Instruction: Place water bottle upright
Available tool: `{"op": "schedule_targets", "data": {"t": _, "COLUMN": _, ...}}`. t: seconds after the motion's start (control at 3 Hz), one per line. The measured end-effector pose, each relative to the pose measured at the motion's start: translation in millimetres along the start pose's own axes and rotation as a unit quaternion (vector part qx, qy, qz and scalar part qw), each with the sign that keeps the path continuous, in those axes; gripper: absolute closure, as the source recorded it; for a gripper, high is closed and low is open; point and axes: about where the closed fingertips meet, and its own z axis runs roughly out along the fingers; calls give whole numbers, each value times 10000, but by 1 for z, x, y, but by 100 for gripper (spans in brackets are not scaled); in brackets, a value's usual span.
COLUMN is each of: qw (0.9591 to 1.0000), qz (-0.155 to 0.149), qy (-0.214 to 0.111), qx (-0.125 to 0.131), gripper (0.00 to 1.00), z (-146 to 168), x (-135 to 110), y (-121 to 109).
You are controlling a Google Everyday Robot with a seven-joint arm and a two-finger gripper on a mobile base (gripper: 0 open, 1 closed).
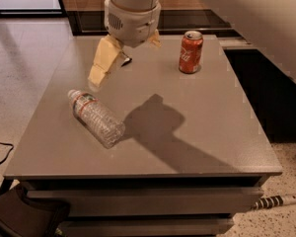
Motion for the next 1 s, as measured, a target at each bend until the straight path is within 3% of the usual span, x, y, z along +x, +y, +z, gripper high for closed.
{"op": "schedule_targets", "data": {"t": 0.33, "qw": 9997, "qz": 85, "qy": 200, "qx": 68, "gripper": 0, "z": 12, "x": -8, "y": 22}}
{"op": "schedule_targets", "data": {"t": 0.67, "qw": 9994, "qz": 77, "qy": 338, "qx": -43, "gripper": 0, "z": 32, "x": -21, "y": 43}}
{"op": "schedule_targets", "data": {"t": 1.0, "qw": 9985, "qz": -50, "qy": 446, "qx": -320, "gripper": 0, "z": 60, "x": -40, "y": 68}}
